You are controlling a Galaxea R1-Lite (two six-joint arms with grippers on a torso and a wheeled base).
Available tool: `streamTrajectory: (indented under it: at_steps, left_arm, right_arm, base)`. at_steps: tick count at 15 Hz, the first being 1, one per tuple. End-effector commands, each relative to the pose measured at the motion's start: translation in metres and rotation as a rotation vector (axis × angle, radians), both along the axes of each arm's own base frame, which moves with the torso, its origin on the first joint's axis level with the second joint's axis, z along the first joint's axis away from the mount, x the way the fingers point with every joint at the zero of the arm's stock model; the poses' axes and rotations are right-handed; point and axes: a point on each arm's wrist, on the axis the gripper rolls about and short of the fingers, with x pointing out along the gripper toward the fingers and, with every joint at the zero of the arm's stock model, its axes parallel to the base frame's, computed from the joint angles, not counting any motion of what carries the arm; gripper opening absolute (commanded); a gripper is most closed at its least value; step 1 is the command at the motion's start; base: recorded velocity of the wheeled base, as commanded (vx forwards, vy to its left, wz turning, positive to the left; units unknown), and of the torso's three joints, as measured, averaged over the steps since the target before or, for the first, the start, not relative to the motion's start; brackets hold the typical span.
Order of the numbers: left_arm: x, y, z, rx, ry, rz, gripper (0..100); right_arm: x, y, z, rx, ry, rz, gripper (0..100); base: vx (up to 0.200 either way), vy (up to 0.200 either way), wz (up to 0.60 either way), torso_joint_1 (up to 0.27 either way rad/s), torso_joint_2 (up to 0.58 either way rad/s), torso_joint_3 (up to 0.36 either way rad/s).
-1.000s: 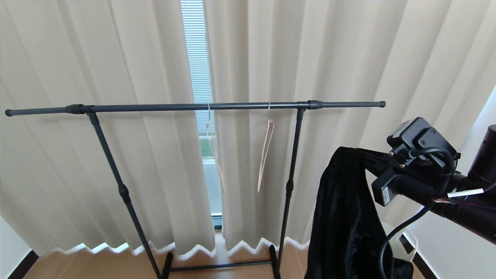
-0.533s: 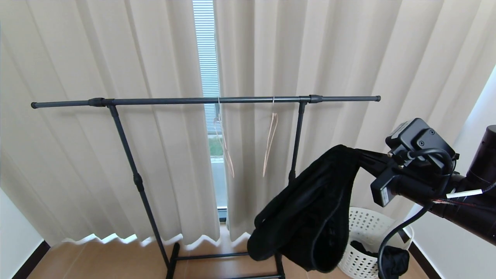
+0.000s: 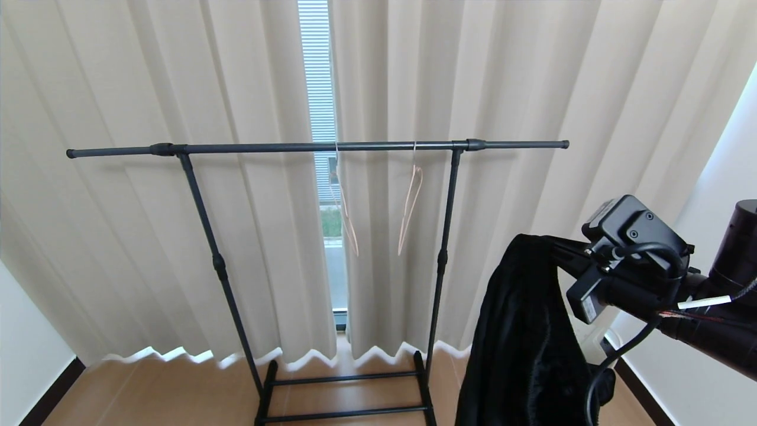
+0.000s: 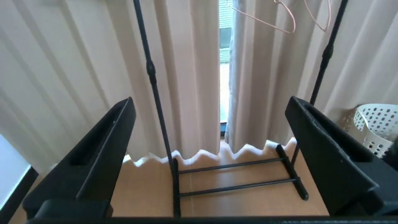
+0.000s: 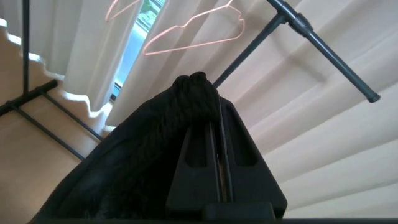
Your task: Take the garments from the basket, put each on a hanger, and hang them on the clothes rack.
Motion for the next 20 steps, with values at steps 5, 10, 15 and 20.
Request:
streamTrajectory:
  at_steps: [5, 10, 15, 20]
  left_arm:
    - [0.057, -0.001, 0.023, -0.013, 0.534, -0.053, 100]
    - [0.135, -0.030, 0.080, -0.292, 0.693, -0.254, 100]
    - [0.207, -0.086, 0.081, -0.331, 0.820, -0.358, 100]
    - [0.251, -0.120, 0.070, -0.314, 0.825, -0.471, 100]
  right_arm:
    - [0.038, 0.023, 0.001, 0.001, 0.003, -0.047, 0]
    - [0.076, 0.059, 0.016, 0.134, -0.003, -0.086, 0]
    - [0.089, 0.086, -0.006, 0.184, 0.059, -0.159, 0]
    - [0.087, 0.103, -0.016, 0.156, 0.062, -0.208, 0]
  base:
    - [0.000, 0.000, 0.00, 0.000, 0.00, 0.000]
    - [0.000, 0.000, 0.00, 0.000, 0.00, 0.000]
    - [0.000, 0.000, 0.00, 0.000, 0.00, 0.000]
    - [0.000, 0.000, 0.00, 0.000, 0.00, 0.000]
